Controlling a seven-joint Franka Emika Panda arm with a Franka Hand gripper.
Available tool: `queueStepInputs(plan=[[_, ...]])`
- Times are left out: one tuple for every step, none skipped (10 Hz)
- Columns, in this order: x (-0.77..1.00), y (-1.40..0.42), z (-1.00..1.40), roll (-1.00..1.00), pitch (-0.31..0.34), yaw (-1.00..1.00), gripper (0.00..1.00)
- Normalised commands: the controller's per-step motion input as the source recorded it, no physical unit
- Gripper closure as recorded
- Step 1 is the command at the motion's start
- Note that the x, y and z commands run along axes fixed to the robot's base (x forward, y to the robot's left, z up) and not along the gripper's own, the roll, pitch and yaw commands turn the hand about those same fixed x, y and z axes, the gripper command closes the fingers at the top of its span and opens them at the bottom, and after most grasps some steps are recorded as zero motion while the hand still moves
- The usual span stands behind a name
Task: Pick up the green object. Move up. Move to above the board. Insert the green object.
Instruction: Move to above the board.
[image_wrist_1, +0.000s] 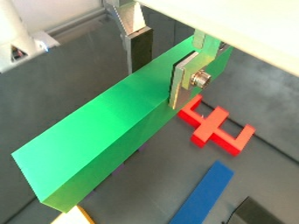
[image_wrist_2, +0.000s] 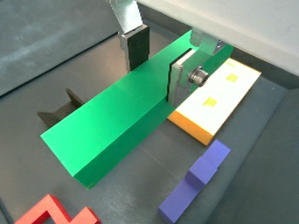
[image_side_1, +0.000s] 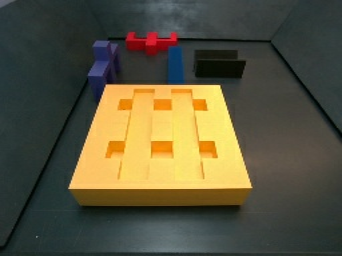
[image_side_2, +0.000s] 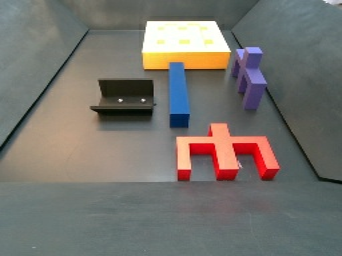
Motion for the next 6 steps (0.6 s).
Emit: queueStepInputs(plan=[[0.04, 0.0, 0.29, 0.01, 0.049, 0.01, 1.0], [0.02, 0.0, 0.18, 0.01, 0.056, 0.0, 1.0], [0.47, -1.4, 0.25, 0.1, 0.225, -0.05, 1.0], [0.47, -1.4, 0.22, 0.11, 0.218, -0.03, 1.0], [0.5, -1.4, 0.22, 0.12, 0.252, 0.0, 1.0], [0.55, -1.4, 0.23, 0.02, 0.243, 0.0, 1.0]])
